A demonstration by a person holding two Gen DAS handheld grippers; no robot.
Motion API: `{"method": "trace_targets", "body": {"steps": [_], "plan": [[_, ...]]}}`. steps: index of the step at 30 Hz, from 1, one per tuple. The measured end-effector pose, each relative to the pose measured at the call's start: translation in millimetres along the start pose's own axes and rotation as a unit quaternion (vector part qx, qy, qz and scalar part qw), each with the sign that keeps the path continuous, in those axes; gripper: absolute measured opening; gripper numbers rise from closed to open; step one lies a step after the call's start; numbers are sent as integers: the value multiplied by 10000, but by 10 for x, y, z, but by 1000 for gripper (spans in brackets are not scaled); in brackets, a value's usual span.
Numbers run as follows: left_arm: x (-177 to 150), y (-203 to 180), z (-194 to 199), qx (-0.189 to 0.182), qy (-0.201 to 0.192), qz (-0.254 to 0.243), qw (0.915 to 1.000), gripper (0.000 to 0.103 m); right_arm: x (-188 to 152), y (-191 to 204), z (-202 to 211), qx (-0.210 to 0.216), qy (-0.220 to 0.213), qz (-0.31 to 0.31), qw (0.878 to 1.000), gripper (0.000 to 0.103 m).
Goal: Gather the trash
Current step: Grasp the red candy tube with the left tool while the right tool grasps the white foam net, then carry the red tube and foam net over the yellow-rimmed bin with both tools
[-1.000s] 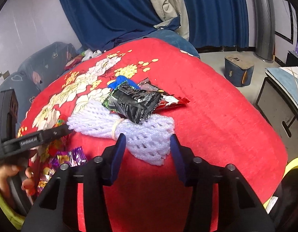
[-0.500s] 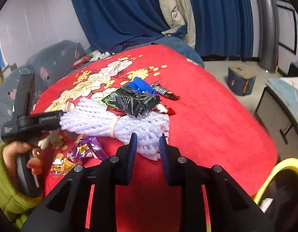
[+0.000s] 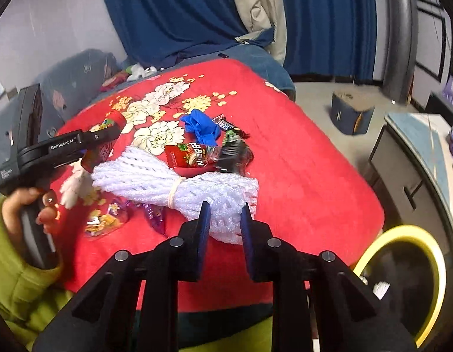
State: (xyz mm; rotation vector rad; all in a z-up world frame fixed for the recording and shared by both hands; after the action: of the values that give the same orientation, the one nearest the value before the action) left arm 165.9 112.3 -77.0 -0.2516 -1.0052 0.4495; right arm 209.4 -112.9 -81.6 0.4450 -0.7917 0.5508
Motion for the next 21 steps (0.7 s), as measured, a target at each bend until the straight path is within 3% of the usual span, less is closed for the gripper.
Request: {"method": "trace_targets", "body": {"steps": [5,8,12,21], "plan": [[39,-110,69,-122,-95,-105,9998,24,21,-3,189,105,-266,-83,9996,20],[53,-194,106,-214,-132,-187,9995,24,38,-2,260,-241,-247,168,9993,20],[55,-293,145,-337,-158,-262,9990,24,-20,-73,340,-294,-250,140,9992,20],[-19,-658,252,-807,-199,-574,9949,24,-25,-318,663,-643,-702,-8,9955,20]]}}
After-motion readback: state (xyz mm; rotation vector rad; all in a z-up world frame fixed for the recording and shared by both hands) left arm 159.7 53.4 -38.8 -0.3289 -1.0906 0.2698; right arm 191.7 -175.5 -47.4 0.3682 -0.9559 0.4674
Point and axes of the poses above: each gripper's, at about its wrist camera, not at the fingertips, and z roughly against the way its jaws point, y to its left, x to its top, the point moved 6 cm from there along -z, roughly the way its jaws point, and after that the axes turned 8 degrees about -y, right-handed, at the moved point
